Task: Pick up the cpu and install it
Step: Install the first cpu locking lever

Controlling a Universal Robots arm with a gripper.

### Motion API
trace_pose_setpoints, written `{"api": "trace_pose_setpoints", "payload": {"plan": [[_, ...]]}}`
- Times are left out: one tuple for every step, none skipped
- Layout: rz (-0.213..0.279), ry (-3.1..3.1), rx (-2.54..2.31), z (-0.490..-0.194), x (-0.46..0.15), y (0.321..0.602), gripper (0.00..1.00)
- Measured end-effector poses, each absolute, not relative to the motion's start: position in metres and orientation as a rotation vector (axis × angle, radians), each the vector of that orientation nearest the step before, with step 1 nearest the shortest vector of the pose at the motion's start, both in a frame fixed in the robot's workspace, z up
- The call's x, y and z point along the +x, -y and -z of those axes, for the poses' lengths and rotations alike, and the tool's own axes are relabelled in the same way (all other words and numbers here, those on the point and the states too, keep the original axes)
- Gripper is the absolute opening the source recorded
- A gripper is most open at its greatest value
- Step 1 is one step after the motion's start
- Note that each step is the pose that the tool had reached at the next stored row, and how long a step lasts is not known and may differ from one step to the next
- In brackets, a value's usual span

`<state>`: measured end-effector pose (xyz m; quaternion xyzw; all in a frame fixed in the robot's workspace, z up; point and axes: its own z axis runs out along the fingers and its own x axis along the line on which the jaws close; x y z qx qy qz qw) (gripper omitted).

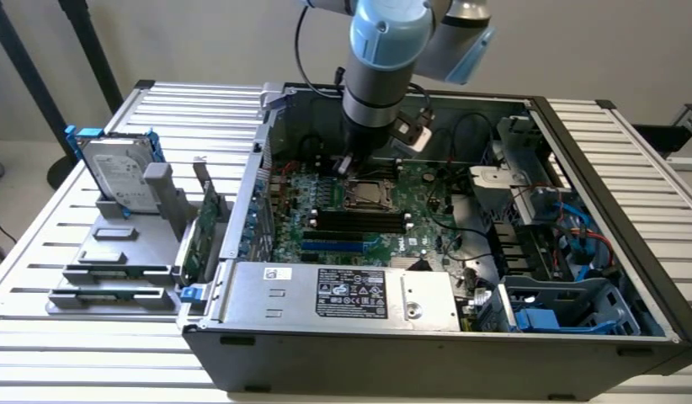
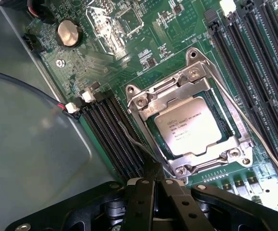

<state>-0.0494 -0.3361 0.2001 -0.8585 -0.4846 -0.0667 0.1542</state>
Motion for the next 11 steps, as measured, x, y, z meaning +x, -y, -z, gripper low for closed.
{"api": "trace_pose_setpoints", "payload": {"plan": [[0.191, 1.389, -2.461, -0.1999, -0.0488, 0.3361, 0.11], [0.191, 1.389, -2.461, -0.1996, -0.0484, 0.3360, 0.11], [0.190, 1.389, -2.461, -0.1994, -0.0480, 0.3360, 0.11], [0.190, 1.389, -2.461, -0.1992, -0.0477, 0.3360, 0.11], [0.189, 1.389, -2.462, -0.1990, -0.0473, 0.3361, 0.11], [0.189, 1.389, -2.462, -0.1988, -0.0469, 0.3360, 0.11], [0.188, 1.389, -2.462, -0.1987, -0.0465, 0.3360, 0.11], [0.188, 1.389, -2.462, -0.1984, -0.0461, 0.3359, 0.11], [0.187, 1.389, -2.463, -0.1983, -0.0458, 0.3358, 0.11], [0.186, 1.389, -2.463, -0.1981, -0.0456, 0.3357, 0.11], [0.185, 1.389, -2.463, -0.1979, -0.0455, 0.3355, 0.11]]}}
